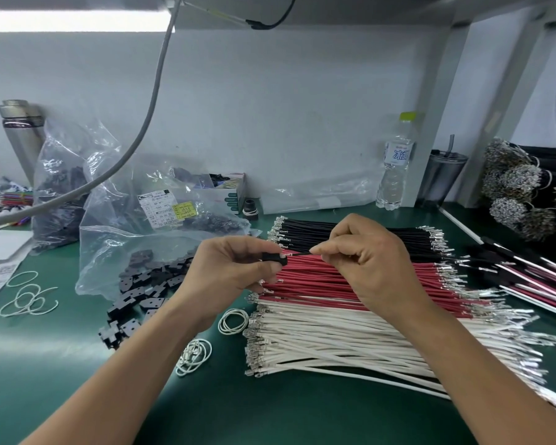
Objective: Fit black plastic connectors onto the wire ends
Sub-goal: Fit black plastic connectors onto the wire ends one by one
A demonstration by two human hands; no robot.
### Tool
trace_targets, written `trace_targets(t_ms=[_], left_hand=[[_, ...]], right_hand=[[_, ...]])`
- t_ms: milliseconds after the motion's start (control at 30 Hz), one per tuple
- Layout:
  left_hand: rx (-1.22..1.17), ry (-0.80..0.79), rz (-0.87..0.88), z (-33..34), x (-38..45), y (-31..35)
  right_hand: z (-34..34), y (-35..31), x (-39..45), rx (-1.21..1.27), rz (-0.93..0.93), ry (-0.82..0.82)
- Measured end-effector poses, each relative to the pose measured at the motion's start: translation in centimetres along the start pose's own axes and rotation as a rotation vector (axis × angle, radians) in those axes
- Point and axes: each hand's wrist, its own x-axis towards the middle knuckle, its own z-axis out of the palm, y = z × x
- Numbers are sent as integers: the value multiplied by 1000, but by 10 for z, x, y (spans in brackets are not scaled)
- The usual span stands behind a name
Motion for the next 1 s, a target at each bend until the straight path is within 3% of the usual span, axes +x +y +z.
trace_targets(t_ms=[833,1000], left_hand=[[-38,-16,14,10,-3,-2],[63,36,64,12,-4,-3]], right_hand=[[3,-4,1,144,149,-128],[11,-7,0,32,85,-156]])
